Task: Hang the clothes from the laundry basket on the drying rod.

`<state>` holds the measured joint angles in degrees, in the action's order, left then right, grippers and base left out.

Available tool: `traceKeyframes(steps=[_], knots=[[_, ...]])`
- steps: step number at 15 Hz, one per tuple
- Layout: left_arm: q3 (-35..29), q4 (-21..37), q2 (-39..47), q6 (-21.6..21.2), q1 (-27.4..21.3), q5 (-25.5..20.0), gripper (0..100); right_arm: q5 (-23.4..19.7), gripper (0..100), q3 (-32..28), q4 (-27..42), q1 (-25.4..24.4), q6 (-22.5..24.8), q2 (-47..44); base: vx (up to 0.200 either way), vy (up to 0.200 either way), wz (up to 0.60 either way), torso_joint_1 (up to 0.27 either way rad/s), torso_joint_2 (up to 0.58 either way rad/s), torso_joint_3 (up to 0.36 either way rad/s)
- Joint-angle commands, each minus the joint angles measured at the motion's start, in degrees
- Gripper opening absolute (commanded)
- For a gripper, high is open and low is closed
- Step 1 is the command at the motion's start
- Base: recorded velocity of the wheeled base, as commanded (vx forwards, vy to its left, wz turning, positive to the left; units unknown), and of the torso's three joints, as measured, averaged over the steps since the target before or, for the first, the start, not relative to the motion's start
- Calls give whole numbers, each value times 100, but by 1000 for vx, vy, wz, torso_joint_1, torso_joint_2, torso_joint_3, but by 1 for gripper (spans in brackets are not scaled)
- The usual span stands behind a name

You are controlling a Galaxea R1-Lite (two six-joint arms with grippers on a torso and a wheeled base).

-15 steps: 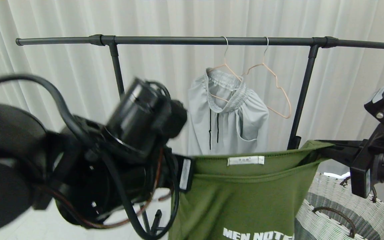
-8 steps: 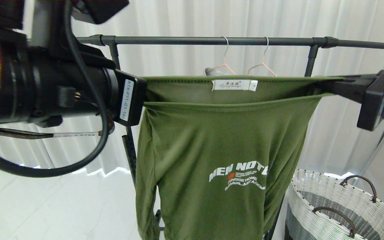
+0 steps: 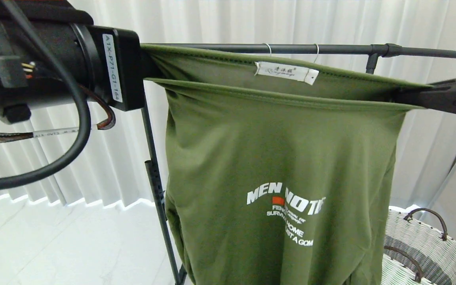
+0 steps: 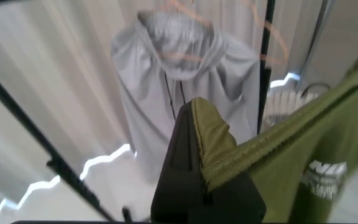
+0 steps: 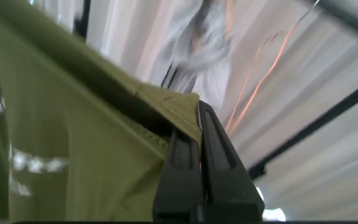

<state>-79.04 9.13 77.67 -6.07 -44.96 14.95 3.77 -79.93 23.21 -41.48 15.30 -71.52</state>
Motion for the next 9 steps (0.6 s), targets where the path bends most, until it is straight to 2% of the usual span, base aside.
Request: traceKeyframes(steps=[1, 4, 5, 6, 9], knots=[[126, -104, 20, -52, -48, 8, 0, -350, 0, -277, 694, -264, -9, 516, 0, 0, 0, 0, 0, 0], [117, -245, 73, -43, -224, 8, 0, -807, 0, -172, 1045, -958, -62, 640, 0, 0, 0, 0, 0, 0], [117, -245, 73, -43, -224, 8, 0, -816, 0, -172, 1045, -984, -62, 631, 0, 0, 0, 0, 0, 0], [126, -245, 64, -43, -277, 8, 0, -869, 0, -137, 1028, -1468, -212, 569, 0, 0, 0, 0, 0, 0], [144, -219, 29, -43, -277, 17, 0, -772, 0, -110, 1045, -1520, -247, 569, 0, 0, 0, 0, 0, 0]])
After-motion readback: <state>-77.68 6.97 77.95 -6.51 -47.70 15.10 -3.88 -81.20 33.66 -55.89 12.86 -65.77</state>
